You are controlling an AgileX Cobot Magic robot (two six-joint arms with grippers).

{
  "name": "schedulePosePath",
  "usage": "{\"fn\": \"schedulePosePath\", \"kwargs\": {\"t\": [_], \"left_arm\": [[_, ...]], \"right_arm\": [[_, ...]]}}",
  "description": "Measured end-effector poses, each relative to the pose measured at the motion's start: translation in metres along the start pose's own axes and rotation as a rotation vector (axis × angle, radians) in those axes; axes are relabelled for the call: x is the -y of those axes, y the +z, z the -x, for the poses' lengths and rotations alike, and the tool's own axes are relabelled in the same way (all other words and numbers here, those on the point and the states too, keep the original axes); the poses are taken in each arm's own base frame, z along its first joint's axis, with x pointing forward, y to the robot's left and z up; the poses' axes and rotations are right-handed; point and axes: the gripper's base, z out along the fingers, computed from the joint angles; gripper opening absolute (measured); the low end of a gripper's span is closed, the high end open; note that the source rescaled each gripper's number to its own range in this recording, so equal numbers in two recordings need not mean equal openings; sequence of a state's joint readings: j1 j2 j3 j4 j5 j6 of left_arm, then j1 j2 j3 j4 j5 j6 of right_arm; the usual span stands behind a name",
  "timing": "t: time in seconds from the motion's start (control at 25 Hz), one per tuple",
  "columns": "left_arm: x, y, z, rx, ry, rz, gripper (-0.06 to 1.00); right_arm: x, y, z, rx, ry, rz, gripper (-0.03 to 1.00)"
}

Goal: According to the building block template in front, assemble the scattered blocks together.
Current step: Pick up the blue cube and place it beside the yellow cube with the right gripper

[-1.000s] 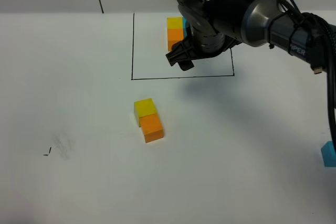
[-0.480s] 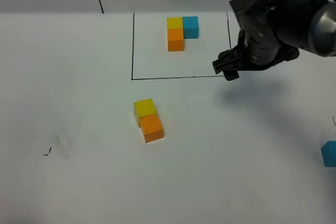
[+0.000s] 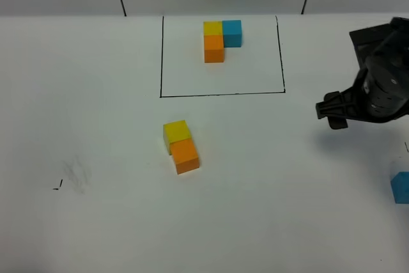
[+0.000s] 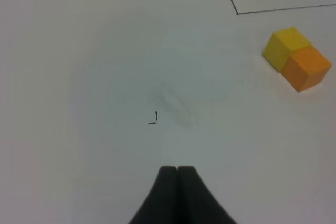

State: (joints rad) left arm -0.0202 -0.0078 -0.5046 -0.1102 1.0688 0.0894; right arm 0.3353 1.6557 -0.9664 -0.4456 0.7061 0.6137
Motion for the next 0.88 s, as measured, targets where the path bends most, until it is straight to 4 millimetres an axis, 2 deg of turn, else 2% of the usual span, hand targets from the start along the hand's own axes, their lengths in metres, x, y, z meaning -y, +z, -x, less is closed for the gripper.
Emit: {"fn": "schedulePosePath", "kwargs": {"t": [0.2, 0.44, 0.88], "left_arm": [[0.000, 0.000, 0.000, 0.000, 0.000, 0.000, 0.00], [0.000, 0.000, 0.000, 0.000, 0.000, 0.000, 0.00], [0.000, 0.000, 0.000, 0.000, 0.000, 0.000, 0.00]], "right_arm": [[0.021, 0.011, -0.026, -0.054, 0.034, -0.023, 0.93], [0.037, 0.022, -0.047, -0.099, 0.068, -0.049, 0.93], [0.051, 0.042, -0.080, -0.132, 0.116, -0.032, 0.93]]}}
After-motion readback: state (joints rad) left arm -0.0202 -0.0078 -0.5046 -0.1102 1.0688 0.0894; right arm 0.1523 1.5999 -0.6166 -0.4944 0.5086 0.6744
